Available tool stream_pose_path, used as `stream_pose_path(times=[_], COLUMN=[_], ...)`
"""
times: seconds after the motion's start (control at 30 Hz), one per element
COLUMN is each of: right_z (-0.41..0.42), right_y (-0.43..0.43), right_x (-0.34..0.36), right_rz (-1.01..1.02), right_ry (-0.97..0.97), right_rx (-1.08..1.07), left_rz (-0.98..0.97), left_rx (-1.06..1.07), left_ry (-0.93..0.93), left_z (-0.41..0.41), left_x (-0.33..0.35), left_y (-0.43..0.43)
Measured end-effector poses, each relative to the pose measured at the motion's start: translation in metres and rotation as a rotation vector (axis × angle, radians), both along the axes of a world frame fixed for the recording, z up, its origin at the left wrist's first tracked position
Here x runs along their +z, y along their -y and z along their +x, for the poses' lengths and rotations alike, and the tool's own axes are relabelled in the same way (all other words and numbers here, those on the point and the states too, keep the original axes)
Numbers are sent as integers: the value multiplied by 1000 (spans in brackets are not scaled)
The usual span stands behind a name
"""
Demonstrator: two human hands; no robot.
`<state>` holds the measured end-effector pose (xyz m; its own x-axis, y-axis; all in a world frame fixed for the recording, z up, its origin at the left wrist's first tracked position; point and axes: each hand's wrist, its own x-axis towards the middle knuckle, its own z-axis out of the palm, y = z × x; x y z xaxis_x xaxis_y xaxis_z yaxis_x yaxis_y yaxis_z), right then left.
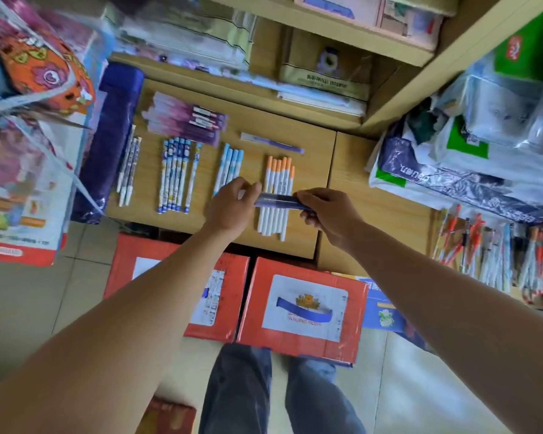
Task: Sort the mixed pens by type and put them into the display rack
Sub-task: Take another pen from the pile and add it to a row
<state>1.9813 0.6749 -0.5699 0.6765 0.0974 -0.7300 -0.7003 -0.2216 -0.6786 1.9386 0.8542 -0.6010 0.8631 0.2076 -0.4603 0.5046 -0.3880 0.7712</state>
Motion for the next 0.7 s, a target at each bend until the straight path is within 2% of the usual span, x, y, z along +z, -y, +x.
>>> stream_pose_path(times=[0.17, 0.27, 0.4, 0.5, 0.6, 0.7], right_z=[12, 22, 44, 68, 96, 120], right_y=[-9, -10, -9, -13, -20, -32], right_x=[-3, -8, -18, -27, -36, -49], right_rz=[20, 21, -23, -25, -4, -15], right_ry=[-60, -41, 2, 31, 71, 103], right_rx=[10, -58, -214, -302, -324, -304], left_rz=[-64, -92, 130, 217, 311, 494], left_rx=[31, 91, 79, -3, -103, -183], left_ry=[23, 10, 47, 119, 215, 316], left_z=[7, 16, 34, 50, 68, 87], left_x=[-4, -9, -15, -25, -32, -39], left_y=[-13, -17, -29, -40, -44, -45])
